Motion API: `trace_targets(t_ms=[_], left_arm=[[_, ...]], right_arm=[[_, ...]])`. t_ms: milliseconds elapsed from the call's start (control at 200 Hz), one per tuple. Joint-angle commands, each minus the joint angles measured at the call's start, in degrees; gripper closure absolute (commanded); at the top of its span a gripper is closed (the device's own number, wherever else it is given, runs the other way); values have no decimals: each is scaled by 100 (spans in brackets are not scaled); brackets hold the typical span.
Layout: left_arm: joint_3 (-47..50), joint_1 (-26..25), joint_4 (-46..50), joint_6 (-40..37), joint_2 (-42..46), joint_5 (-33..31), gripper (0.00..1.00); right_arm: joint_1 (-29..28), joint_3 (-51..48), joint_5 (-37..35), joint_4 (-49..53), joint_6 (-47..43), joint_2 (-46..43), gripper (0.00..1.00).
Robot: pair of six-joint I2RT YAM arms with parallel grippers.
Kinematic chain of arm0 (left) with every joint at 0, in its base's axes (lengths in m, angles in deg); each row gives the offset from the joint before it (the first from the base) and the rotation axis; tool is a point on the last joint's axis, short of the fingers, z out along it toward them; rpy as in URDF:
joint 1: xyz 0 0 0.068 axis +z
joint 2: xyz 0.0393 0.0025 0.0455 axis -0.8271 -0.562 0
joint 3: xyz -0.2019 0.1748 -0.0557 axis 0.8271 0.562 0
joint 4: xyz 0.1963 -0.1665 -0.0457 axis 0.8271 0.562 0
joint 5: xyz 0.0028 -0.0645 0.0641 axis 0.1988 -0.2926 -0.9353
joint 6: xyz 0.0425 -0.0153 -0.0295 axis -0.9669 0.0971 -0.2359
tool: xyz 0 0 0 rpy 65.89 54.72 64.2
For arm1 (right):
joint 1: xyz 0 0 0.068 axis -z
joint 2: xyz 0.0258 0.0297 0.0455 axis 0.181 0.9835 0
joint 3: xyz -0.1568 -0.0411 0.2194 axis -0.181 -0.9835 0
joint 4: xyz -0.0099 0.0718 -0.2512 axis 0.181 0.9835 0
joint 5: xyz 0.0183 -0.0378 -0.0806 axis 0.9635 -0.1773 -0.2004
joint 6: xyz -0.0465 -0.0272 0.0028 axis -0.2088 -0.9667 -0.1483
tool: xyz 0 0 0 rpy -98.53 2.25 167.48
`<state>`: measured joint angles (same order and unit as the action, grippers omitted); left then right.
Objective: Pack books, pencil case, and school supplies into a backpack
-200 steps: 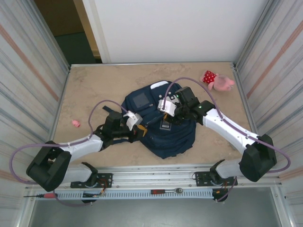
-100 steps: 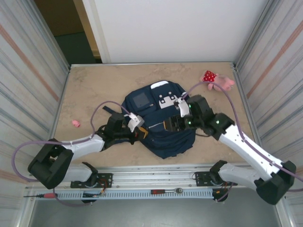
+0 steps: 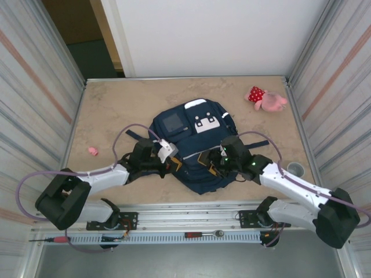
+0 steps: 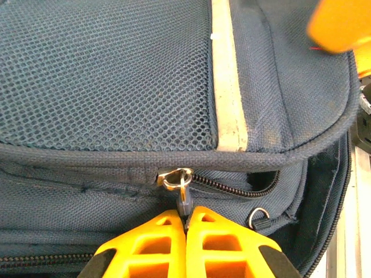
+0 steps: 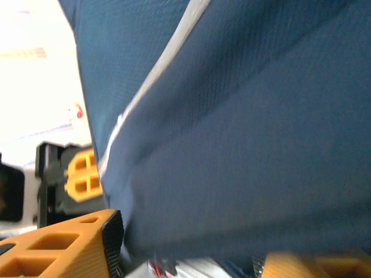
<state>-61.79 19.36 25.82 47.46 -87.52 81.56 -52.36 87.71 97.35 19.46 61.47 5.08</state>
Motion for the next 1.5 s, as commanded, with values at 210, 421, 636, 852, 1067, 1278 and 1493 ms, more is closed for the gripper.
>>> trace_targets(t_ms=[210, 421, 636, 852, 1067, 1278, 1493], left_arm=[[-328, -347, 450, -458, -4, 305, 100], [-576, -743, 613, -468, -48, 524, 100], [-938, -1204, 404, -271, -286, 513, 100], [-1102, -1408, 287, -137, -293, 56, 81], [-842, -1374, 1372, -1126, 825, -796, 42], [-786, -1214, 1845, -2492, 1338, -1714, 31], [-1333, -1163, 1755, -3356, 462, -1890, 26]], right_arm=[[390, -7, -87, -1258, 345, 597, 82], [407, 218, -205, -1600, 169, 893, 100], [196, 540, -93, -1835, 39, 1387, 100], [391, 921, 592, -1588, -671, 1605, 100], [1019, 1468, 1924, 65, -2463, 1478, 100], [1240, 2021, 2787, 915, -3473, 1717, 100], [1249, 2281, 2981, 1065, -3658, 1903, 100]])
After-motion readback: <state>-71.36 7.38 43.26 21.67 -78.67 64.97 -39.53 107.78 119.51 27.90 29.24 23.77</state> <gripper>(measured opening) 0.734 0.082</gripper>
